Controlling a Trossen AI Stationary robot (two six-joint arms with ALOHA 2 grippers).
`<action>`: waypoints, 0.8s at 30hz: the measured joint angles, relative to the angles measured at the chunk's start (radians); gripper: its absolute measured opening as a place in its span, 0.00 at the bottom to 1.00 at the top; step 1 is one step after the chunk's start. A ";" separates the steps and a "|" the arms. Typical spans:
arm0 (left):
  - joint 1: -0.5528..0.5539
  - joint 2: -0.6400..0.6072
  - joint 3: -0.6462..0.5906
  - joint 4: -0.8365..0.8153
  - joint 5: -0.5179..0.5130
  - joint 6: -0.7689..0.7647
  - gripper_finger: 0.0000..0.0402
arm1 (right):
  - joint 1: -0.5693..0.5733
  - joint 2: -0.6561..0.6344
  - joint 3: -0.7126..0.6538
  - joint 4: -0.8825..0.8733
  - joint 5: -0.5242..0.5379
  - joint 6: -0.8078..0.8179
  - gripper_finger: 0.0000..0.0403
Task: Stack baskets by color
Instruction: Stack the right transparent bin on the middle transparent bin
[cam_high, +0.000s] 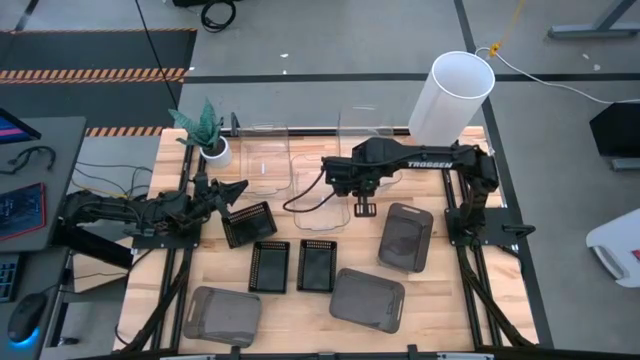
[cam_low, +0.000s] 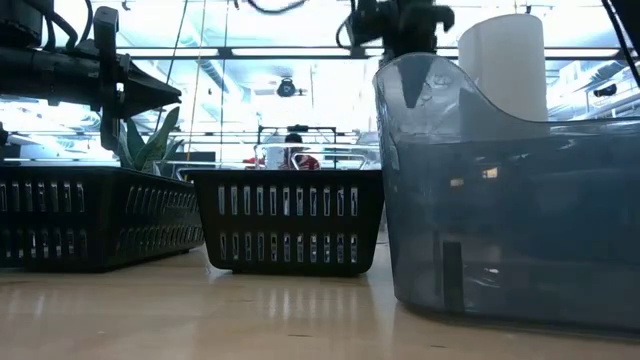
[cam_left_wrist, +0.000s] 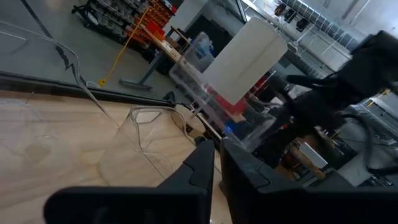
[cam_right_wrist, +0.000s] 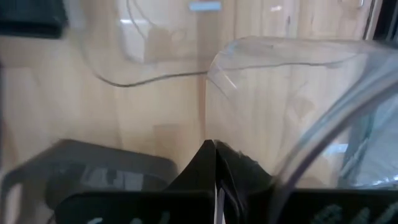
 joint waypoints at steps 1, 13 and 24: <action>0.000 0.000 0.000 0.000 0.000 0.000 0.08 | 0.014 0.000 0.012 -0.004 0.000 0.013 0.01; 0.000 0.000 0.000 0.000 0.000 0.000 0.10 | 0.170 0.001 0.109 0.073 -0.071 0.138 0.01; 0.000 0.000 0.000 0.000 0.000 0.000 0.08 | 0.223 0.002 0.229 0.252 -0.097 0.234 0.01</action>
